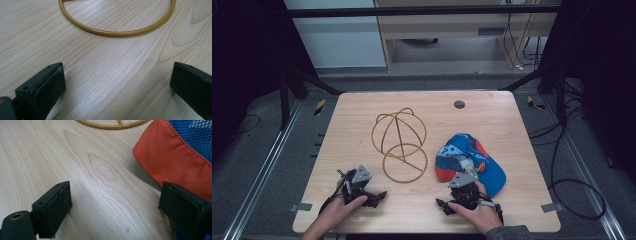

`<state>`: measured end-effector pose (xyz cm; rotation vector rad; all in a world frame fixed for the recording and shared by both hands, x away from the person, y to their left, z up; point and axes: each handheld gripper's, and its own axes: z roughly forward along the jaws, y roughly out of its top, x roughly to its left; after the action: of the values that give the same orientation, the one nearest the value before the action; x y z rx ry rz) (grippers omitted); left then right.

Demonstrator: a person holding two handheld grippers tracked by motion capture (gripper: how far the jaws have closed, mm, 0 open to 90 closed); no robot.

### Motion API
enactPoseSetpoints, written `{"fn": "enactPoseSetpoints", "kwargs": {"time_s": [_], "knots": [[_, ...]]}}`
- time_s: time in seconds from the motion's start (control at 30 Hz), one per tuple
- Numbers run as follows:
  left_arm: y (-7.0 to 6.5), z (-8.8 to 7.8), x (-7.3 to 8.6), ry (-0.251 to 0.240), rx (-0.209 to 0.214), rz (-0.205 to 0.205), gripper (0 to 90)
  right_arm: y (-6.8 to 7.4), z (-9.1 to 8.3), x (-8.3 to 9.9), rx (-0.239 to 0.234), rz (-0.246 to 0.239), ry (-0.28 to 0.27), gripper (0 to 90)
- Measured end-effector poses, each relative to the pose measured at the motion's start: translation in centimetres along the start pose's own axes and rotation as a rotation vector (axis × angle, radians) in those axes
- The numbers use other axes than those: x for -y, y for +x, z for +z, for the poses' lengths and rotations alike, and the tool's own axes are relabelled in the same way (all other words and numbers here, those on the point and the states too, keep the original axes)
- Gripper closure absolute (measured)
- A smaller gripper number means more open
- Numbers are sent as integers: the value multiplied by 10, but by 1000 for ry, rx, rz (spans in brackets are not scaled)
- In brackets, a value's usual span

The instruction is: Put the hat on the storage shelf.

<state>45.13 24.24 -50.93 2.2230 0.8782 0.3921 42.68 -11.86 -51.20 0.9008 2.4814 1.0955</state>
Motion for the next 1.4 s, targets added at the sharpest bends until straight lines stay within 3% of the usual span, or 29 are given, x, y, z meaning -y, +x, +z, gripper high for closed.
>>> {"fn": "enactPoseSetpoints", "kwargs": {"time_s": [0.57, 0.63, 0.7, 0.77, 0.87, 0.97, 1.07, 1.2, 1.4], "knots": [[0, 0, 0, -1, -2, -2, 0, 1, -1, -2, 16, 4, 16, 136], [0, 0, 0, 0, -2, -2, 0, 2, -8, -6, 15, 4, -8, 148], [0, 0, 0, 0, -2, -2, 0, 0, -20, -12, -17, 41, -64, 146], [0, 0, 0, -1, -2, -2, 0, -3, -35, -19, 23, 25, -66, 145], [-1, 0, 0, -1, -3, -4, 0, -18, -57, -27, 69, -4, -61, 132], [-1, 0, 0, 0, -3, -4, 0, -38, -77, -30, 134, 2, -39, 137], [0, 0, 0, 0, -3, -3, 0, -55, -93, -30, 157, 16, -15, 137], [-1, 0, 0, 0, -3, -3, 0, -74, -104, -30, 187, 31, 26, 145], [-1, 0, 0, 0, -3, -3, 0, -87, -108, -35, 176, 45, 91, 137]]}}
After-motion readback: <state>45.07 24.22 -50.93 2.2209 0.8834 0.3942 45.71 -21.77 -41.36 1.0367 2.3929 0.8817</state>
